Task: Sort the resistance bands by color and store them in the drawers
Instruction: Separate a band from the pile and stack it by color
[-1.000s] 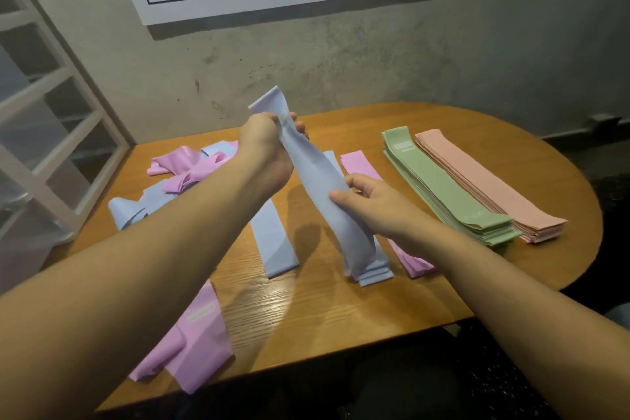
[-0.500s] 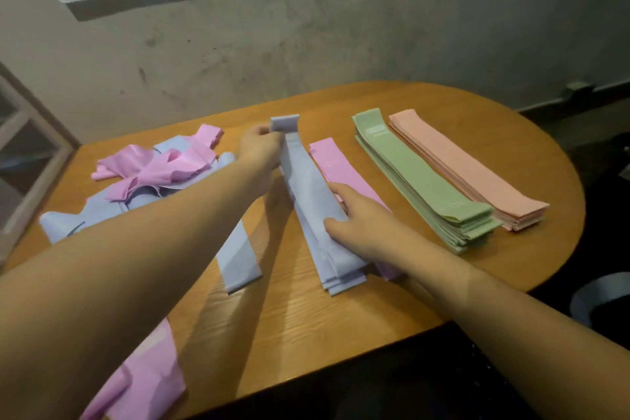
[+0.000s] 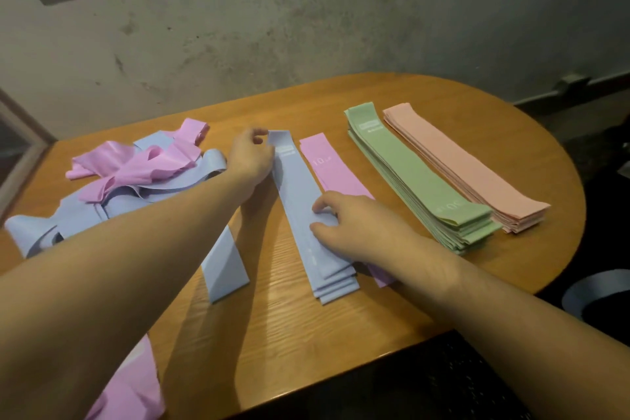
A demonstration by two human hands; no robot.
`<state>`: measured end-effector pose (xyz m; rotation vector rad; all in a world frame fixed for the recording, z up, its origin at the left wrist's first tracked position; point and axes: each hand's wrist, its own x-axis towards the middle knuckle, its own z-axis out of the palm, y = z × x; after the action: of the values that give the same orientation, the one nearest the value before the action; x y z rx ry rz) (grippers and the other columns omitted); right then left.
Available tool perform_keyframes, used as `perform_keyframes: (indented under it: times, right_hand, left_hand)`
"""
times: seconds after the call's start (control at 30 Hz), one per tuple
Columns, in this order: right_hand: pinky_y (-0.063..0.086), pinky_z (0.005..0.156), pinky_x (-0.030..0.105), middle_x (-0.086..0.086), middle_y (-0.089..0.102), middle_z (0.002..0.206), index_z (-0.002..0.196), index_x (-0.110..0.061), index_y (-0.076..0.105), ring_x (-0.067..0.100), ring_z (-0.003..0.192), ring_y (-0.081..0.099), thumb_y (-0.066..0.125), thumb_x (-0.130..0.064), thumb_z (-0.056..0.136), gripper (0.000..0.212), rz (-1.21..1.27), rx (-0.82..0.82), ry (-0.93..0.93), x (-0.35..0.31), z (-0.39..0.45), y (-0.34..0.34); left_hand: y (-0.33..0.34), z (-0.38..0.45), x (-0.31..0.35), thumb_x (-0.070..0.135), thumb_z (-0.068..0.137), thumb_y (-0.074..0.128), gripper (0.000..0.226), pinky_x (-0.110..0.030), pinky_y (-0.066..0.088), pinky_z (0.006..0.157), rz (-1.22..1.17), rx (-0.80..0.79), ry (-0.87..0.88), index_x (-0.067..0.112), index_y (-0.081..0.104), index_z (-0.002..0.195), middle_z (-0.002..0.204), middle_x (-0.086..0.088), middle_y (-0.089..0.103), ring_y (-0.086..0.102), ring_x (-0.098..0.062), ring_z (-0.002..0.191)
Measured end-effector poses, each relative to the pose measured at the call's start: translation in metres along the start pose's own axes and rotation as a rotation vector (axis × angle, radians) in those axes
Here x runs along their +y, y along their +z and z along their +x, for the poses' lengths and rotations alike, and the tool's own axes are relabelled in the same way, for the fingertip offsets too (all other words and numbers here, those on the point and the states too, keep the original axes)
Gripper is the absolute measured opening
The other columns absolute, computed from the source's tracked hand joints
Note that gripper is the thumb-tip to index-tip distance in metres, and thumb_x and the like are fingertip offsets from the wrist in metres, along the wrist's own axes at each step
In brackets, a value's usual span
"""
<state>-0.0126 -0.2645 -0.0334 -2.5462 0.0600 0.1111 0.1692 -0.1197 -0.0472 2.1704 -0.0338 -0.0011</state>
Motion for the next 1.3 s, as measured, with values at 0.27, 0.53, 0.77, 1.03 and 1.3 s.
perform_keyframes:
  times: [0.27, 0.53, 0.77, 1.03, 1.3]
  right_hand:
    - [0.036, 0.077, 0.026, -0.004, 0.062, 0.129, 0.137, -0.03, 0.053, 0.02, 0.113, 0.059, 0.057, -0.042, 0.094, 0.045, -0.093, 0.021, 0.025, -0.004, -0.015, -0.004]
    - [0.046, 0.059, 0.025, -0.001, 0.06, 0.119, 0.136, -0.027, 0.054, 0.012, 0.065, 0.058, 0.061, -0.037, 0.091, 0.046, -0.083, -0.014, 0.035, -0.009, -0.035, -0.007]
    - [0.052, 0.087, 0.035, 0.001, 0.062, 0.122, 0.132, -0.026, 0.058, 0.017, 0.104, 0.06, 0.071, -0.037, 0.087, 0.049, -0.082, -0.053, 0.033, -0.015, -0.051, -0.003]
    - [0.046, 0.096, 0.035, -0.004, 0.056, 0.13, 0.126, -0.034, 0.06, 0.017, 0.115, 0.053, 0.064, -0.041, 0.091, 0.036, -0.089, 0.095, -0.069, -0.029, -0.053, 0.002]
    - [0.047, 0.085, 0.026, -0.011, 0.063, 0.113, 0.112, -0.028, 0.068, 0.008, 0.099, 0.057, 0.062, -0.032, 0.095, 0.019, 0.051, 0.077, -0.248, -0.071, -0.038, 0.034]
  left_hand:
    - [-0.017, -0.048, -0.005, 0.017, 0.098, 0.056, 0.035, -0.02, 0.048, 0.063, 0.05, -0.108, 0.098, 0.021, 0.053, 0.133, 0.129, -0.005, 0.053, 0.061, -0.015, 0.09]
    - [-0.038, -0.127, -0.015, 0.023, 0.096, 0.059, 0.018, -0.021, 0.043, 0.066, 0.261, -0.431, 0.348, 0.029, 0.058, 0.113, 0.084, 0.01, 0.064, 0.059, -0.002, 0.075]
    - [-0.042, -0.164, -0.022, 0.028, 0.096, 0.06, 0.018, -0.027, 0.05, 0.078, 0.257, -0.531, 0.421, 0.033, 0.058, 0.114, 0.089, 0.014, 0.065, 0.062, -0.005, 0.084]
    - [-0.063, -0.169, -0.034, 0.027, 0.097, 0.057, 0.017, -0.027, 0.048, 0.08, 0.302, -0.408, 0.475, 0.042, 0.057, 0.106, 0.094, 0.017, 0.065, 0.058, 0.0, 0.086]
    - [-0.133, -0.15, -0.089, 0.014, 0.093, 0.058, 0.023, -0.023, 0.041, 0.074, 0.22, -0.083, 0.332, 0.037, 0.063, 0.097, 0.095, 0.017, 0.066, 0.059, 0.006, 0.078]
